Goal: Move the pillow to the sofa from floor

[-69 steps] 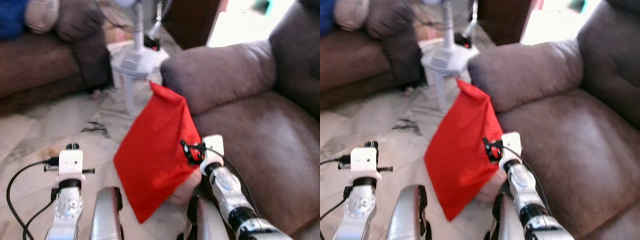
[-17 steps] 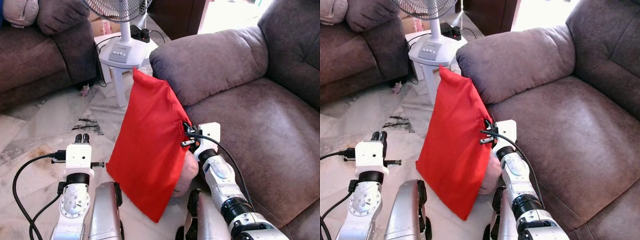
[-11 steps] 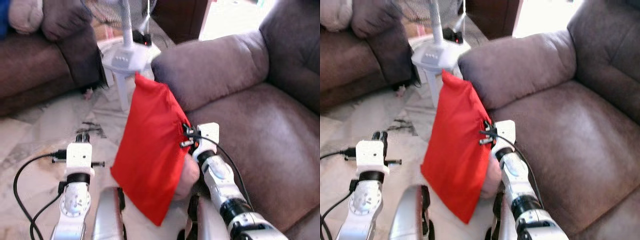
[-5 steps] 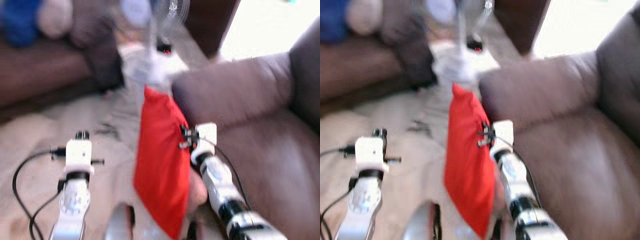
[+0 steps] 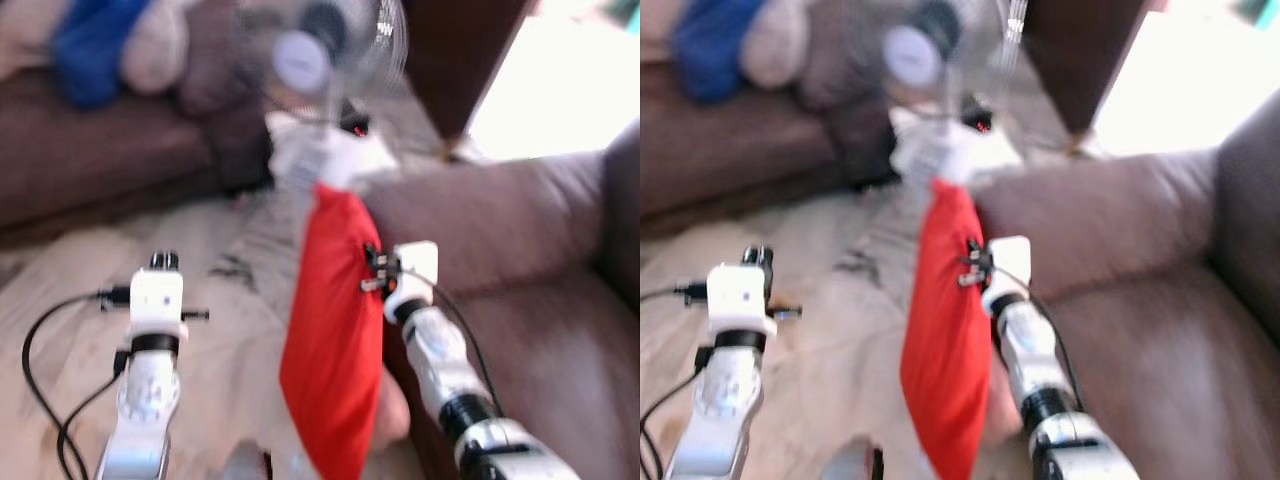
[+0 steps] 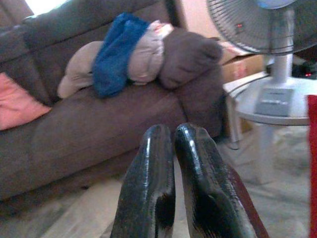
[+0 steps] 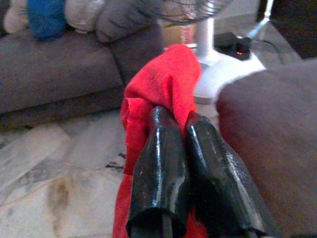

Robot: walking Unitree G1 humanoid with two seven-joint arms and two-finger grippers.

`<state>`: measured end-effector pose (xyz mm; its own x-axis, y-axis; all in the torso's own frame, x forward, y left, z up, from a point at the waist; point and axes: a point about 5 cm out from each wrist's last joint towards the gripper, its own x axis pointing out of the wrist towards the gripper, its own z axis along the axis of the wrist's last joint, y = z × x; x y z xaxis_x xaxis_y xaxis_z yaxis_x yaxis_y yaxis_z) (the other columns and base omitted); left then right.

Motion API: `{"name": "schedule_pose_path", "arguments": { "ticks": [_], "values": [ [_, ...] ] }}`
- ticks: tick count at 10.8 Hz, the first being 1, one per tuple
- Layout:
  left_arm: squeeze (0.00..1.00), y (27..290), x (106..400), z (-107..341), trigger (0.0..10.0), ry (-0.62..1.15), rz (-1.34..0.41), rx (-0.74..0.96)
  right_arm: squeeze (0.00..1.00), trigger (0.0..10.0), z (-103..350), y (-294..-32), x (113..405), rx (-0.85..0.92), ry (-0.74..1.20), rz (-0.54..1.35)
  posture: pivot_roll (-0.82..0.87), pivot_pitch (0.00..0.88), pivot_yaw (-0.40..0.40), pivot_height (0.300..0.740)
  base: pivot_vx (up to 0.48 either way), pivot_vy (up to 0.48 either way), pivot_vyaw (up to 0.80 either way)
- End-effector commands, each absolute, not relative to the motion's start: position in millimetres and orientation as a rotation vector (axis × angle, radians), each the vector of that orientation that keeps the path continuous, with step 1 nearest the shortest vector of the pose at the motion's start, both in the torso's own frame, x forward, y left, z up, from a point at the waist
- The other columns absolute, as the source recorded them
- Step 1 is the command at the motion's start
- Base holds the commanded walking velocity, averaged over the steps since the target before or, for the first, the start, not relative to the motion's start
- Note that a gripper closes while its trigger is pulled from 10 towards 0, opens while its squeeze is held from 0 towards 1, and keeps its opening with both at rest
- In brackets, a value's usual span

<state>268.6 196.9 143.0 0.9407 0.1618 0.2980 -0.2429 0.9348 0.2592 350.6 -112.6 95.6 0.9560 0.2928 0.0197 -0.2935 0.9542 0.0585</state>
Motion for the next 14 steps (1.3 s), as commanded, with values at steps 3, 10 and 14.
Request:
{"name": "schedule_pose_path", "arguments": {
  "ticks": [3, 10, 14],
  "values": [
    [0.00, 197, 267, 144, 10.0, -0.270, 0.205, 0.307, 0.00, 10.0, 133, -109, 364, 0.080, -0.164, 0.295, 0.20, 0.143, -0.056, 0.740, 0.000, 0.000, 0.00],
    [0.00, 193, 267, 143, 10.0, -0.261, 0.194, 0.295, 0.00, 10.0, 133, -110, 365, 0.094, -0.160, 0.290, 0.20, 0.148, -0.053, 0.740, 0.000, 0.000, 0.00],
    [0.00, 191, 266, 143, 10.0, -0.261, 0.189, 0.291, 0.00, 10.0, 132, -110, 364, 0.095, -0.160, 0.286, 0.20, 0.148, -0.053, 0.740, 0.000, 0.000, 0.00]
  ]
}}
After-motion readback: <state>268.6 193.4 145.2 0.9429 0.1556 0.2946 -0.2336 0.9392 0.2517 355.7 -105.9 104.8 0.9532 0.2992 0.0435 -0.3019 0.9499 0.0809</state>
